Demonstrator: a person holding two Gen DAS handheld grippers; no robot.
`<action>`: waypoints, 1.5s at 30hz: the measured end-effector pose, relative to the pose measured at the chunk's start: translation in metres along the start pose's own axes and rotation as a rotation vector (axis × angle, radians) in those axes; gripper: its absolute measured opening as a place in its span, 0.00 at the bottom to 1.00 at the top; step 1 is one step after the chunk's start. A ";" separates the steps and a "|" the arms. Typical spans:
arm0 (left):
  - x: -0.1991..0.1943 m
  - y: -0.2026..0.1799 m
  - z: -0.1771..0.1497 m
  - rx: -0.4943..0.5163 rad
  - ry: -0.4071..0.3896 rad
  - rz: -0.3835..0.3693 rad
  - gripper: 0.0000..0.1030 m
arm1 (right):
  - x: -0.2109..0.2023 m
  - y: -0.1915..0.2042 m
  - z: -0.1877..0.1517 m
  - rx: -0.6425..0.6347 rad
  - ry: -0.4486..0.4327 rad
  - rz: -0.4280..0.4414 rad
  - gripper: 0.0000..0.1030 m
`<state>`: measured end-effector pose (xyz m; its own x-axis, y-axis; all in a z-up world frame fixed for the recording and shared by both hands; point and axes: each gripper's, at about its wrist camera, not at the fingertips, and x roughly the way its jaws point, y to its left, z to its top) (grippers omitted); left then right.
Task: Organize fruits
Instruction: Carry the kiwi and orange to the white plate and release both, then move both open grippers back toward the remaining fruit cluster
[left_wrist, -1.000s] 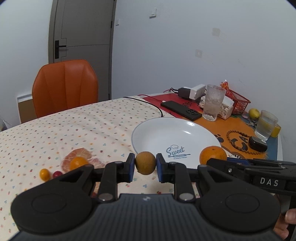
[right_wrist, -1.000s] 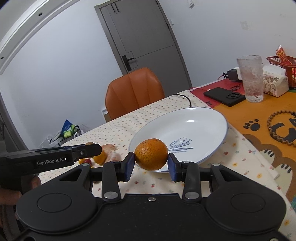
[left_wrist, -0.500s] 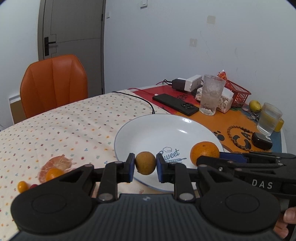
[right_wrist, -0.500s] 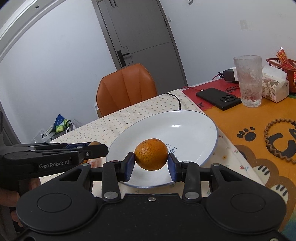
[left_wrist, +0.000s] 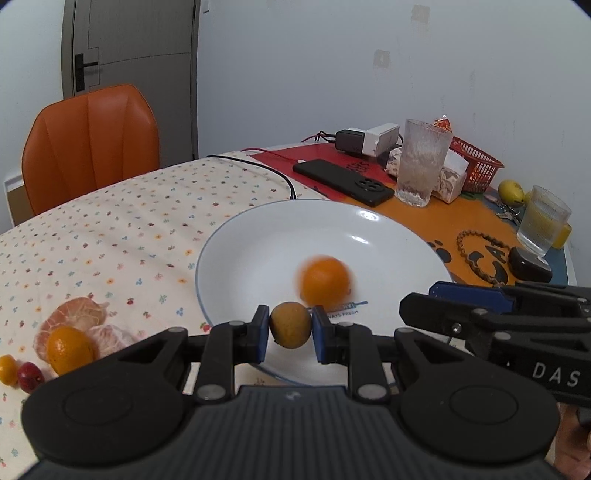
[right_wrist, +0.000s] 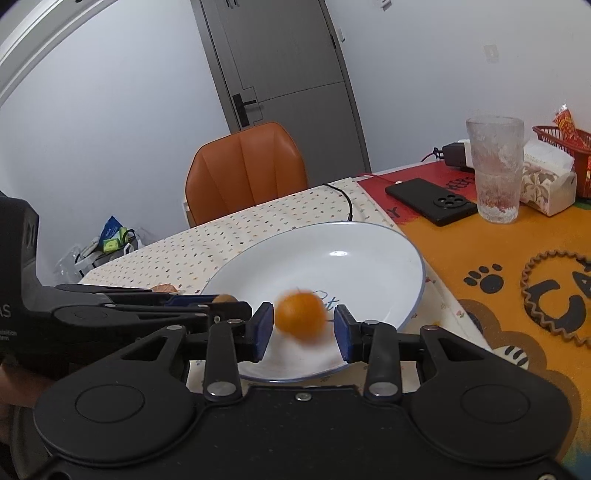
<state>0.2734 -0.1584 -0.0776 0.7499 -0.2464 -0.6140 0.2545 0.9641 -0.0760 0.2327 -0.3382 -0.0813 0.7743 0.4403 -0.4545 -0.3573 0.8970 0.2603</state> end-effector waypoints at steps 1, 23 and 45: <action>0.000 0.000 0.000 -0.001 0.002 0.000 0.22 | 0.000 0.000 0.000 0.000 0.001 -0.002 0.35; -0.081 0.027 -0.011 -0.058 -0.088 0.043 0.77 | -0.034 0.017 -0.013 0.044 -0.040 -0.001 0.64; -0.168 0.071 -0.035 -0.178 -0.200 0.100 1.00 | -0.065 0.059 -0.017 0.043 -0.075 0.065 1.00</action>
<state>0.1440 -0.0453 -0.0067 0.8761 -0.1472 -0.4592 0.0755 0.9824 -0.1708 0.1524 -0.3134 -0.0508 0.7877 0.4918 -0.3710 -0.3865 0.8635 0.3240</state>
